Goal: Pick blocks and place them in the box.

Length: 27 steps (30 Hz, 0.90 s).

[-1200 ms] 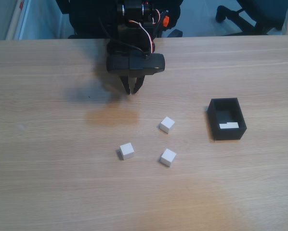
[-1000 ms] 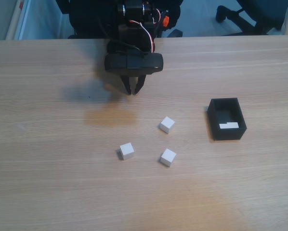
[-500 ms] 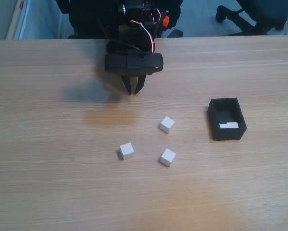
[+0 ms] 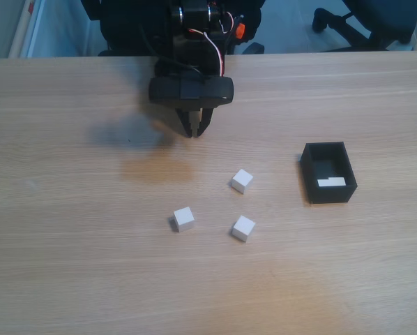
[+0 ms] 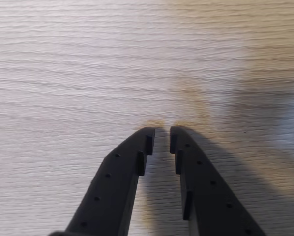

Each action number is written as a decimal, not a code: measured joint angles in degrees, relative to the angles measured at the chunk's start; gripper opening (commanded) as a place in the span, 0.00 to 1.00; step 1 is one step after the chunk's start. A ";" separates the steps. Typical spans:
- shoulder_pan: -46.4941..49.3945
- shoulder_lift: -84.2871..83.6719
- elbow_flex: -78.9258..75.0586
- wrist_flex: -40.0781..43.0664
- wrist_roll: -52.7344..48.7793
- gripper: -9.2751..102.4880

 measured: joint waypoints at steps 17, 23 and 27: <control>-8.70 -28.92 -25.05 -10.11 18.72 0.13; -11.51 -38.67 -33.75 -10.55 27.51 0.20; -12.66 -46.23 -38.50 -10.63 32.43 0.22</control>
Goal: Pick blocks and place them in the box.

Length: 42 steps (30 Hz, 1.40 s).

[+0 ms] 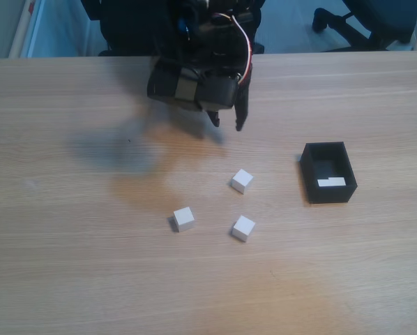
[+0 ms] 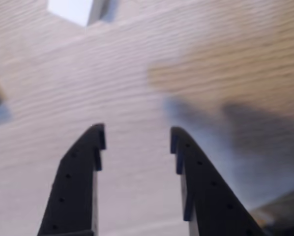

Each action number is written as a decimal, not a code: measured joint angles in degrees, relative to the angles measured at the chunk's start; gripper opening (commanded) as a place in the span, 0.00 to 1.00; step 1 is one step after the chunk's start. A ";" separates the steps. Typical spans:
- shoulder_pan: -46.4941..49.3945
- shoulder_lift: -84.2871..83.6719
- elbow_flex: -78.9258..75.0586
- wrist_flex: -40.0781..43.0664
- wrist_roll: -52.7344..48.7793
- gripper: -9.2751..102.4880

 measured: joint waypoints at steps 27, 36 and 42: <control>-0.97 -34.37 -16.96 -10.55 9.76 0.24; -0.62 -41.84 -21.62 -12.57 9.76 0.24; -0.62 -44.30 -21.80 -15.03 9.14 0.23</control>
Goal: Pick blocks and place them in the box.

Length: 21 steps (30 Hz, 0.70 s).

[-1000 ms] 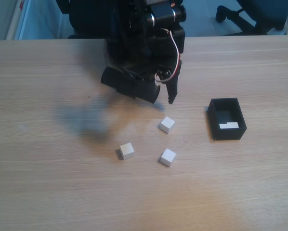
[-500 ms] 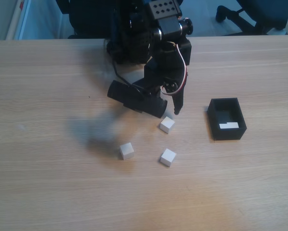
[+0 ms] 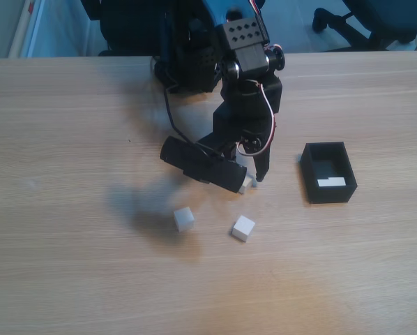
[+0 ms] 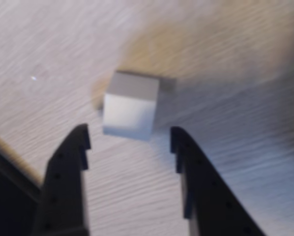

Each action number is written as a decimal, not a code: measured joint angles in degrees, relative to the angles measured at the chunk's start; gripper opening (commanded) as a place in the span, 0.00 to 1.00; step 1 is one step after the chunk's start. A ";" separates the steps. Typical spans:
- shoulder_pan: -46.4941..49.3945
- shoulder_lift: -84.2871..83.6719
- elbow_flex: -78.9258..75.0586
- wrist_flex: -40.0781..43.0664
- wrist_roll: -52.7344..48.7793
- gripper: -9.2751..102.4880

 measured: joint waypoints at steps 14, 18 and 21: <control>1.41 -3.78 -2.02 -2.02 -2.46 0.15; 1.41 -3.96 -2.11 -2.20 -2.99 0.08; 1.41 -3.96 -2.11 -2.37 -2.99 0.08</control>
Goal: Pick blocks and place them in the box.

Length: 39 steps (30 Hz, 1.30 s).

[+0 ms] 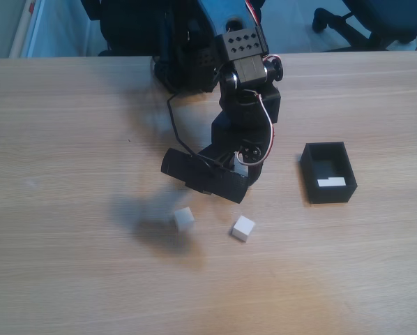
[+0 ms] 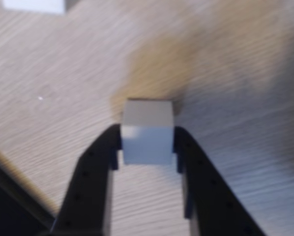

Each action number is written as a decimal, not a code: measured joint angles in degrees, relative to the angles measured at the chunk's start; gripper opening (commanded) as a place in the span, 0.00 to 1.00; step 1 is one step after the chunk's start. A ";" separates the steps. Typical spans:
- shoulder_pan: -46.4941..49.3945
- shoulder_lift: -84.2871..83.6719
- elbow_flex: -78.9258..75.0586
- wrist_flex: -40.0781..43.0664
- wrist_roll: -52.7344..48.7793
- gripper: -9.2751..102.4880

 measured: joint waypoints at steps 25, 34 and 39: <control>-25.40 18.37 -3.96 -0.62 -6.42 0.12; -25.66 13.62 -7.47 -1.23 -8.61 0.19; -25.05 13.54 -7.56 -0.44 -8.88 0.15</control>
